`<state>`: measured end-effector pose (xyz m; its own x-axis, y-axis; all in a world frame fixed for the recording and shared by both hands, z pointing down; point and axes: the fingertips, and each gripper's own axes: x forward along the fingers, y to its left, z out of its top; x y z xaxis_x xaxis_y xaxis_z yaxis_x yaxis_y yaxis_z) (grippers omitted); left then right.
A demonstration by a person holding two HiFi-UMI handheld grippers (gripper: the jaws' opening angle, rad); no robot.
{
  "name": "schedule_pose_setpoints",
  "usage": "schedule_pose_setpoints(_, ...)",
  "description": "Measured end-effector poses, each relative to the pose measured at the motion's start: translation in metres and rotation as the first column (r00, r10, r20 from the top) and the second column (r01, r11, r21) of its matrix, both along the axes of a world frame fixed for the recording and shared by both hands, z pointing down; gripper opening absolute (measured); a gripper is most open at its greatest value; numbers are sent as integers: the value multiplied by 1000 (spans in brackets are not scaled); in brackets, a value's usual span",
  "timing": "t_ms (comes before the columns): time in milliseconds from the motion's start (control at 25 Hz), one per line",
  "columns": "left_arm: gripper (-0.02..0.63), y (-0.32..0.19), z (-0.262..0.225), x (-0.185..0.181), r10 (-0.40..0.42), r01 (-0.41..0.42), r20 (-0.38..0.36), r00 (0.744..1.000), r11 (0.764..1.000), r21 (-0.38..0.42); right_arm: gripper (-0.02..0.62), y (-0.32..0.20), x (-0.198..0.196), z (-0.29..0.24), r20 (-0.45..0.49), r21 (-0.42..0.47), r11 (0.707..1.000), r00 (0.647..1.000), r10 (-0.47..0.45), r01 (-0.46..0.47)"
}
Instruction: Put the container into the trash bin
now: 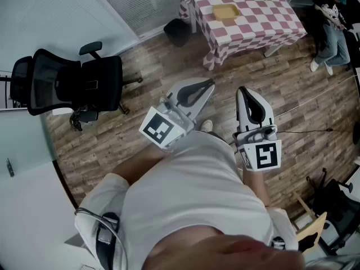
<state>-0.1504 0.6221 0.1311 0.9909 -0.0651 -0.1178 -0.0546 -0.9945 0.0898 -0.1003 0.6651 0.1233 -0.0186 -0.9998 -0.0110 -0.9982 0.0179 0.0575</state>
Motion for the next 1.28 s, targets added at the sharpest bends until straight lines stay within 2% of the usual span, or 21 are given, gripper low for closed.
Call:
schedule_pose_setpoints(440,41,3,0,11,-1,1,3,1000,1000,3,31,3,8,-3,-22,20,1000,1000,-5,5)
schedule_pose_setpoints(680,41,11,4,28,-22,22,10,1000,1000,-10,32,11,23,1,23,22,1000,1000,-20,19)
schedule_pose_setpoints(1280,41,25,23,62,-56,57,35,998,997,-45,32,20,60,17,72,7,998,995,-63,62)
